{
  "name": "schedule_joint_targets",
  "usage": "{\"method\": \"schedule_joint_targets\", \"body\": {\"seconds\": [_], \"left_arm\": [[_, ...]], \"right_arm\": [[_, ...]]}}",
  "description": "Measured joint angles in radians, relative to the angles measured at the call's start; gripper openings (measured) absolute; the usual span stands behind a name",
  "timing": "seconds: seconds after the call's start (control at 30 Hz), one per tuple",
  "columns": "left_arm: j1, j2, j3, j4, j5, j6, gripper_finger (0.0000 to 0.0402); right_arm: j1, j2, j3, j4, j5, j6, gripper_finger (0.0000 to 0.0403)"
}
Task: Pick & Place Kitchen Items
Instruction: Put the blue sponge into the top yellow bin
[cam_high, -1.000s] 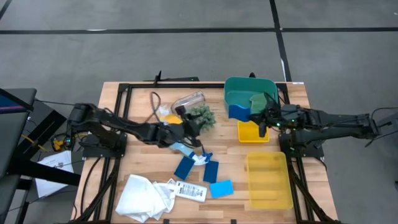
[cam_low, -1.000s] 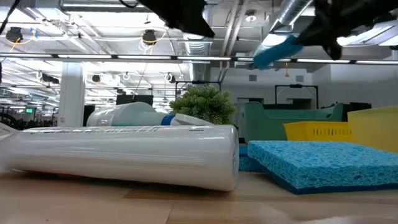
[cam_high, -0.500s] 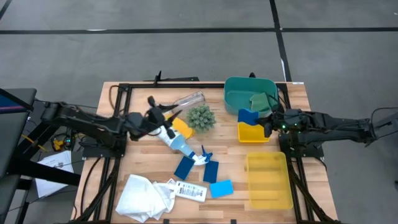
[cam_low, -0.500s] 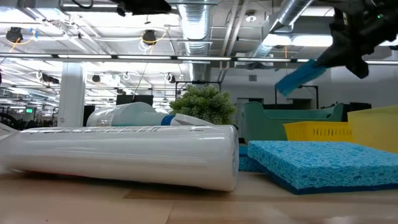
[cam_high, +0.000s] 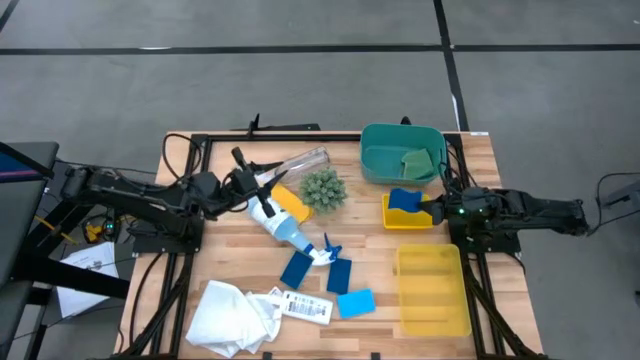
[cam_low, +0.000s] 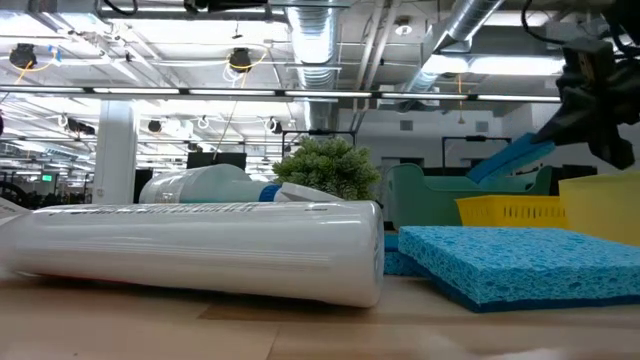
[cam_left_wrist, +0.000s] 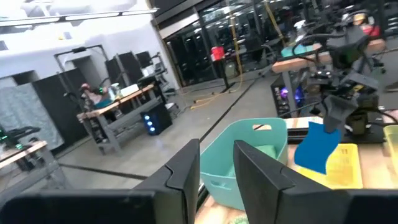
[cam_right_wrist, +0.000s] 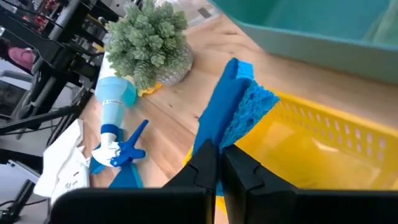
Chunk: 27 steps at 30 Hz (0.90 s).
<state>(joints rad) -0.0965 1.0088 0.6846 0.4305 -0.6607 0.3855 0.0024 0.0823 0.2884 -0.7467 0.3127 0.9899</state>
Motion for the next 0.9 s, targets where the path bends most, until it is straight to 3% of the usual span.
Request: {"method": "schedule_joint_targets", "body": {"seconds": [0.13, 0.9], "left_arm": [[0.036, 0.0, 0.0, 0.006, 0.066, -0.005, 0.0092], [0.051, 0.001, 0.0, 0.004, 0.067, -0.009, 0.0092]], "right_arm": [[0.01, -0.044, -0.021, -0.048, 0.002, 0.039, 0.0003], [0.01, -0.043, -0.062, -0.065, -0.029, 0.088, 0.0004]]}}
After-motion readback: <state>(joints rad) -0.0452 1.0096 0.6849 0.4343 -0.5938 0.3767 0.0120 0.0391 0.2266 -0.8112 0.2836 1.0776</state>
